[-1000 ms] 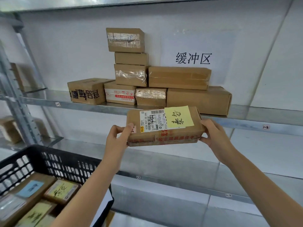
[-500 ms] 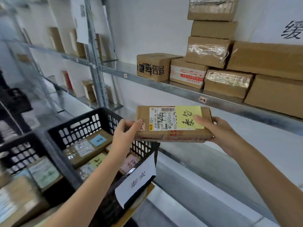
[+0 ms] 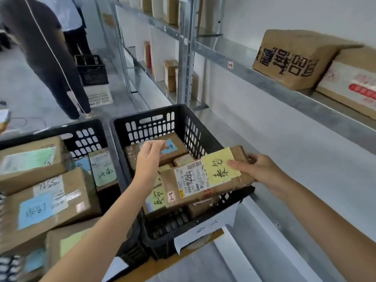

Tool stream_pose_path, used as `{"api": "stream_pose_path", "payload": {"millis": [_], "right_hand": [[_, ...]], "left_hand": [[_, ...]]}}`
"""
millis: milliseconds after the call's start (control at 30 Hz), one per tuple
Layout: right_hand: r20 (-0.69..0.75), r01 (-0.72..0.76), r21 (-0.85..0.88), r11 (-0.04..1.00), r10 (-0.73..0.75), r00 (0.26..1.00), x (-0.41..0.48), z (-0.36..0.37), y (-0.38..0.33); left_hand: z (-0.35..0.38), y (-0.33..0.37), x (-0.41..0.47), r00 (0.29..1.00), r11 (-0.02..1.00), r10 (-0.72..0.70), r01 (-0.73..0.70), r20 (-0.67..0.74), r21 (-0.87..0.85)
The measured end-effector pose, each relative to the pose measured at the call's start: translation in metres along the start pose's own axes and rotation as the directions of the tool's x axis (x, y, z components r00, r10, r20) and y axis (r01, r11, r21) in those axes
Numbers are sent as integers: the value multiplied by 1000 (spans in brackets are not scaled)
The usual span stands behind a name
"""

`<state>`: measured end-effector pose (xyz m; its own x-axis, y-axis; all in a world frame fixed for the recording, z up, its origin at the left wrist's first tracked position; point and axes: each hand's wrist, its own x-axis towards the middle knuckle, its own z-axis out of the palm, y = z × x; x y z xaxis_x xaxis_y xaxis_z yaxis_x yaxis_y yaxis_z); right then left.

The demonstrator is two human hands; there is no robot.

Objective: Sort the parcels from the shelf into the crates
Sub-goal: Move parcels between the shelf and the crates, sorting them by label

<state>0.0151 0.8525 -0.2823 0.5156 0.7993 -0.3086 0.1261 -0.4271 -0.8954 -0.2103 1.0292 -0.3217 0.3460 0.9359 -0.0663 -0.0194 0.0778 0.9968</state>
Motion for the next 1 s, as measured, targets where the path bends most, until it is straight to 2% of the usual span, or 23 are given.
{"api": "stream_pose_path", "payload": {"millis": [233,367,500,600,833,1000], "right_hand": [[226,-187,-165,968,222,948,57,41,25],[354,-288,-258,922,368,860,80,58,46],[494,-306,-323,896,435,752,106,62,58],[570,-287,-450,845,520,636,119,62,64],[621,-170,-621,765,613,488,137,77,61],[603,-33,-721,692,650,463,152,86,54]], "left_hand": [[-2,-25,33,997,999,-48,49,-64,7],[-4,-39,41,991,997,-77,79,-111,15],[-6,-48,48,984,997,-74,78,-162,18],[-8,-52,49,966,992,-115,122,-232,17],[-10,-59,52,951,987,-130,150,-282,50],[-10,-61,50,955,988,-110,136,-277,77]]}}
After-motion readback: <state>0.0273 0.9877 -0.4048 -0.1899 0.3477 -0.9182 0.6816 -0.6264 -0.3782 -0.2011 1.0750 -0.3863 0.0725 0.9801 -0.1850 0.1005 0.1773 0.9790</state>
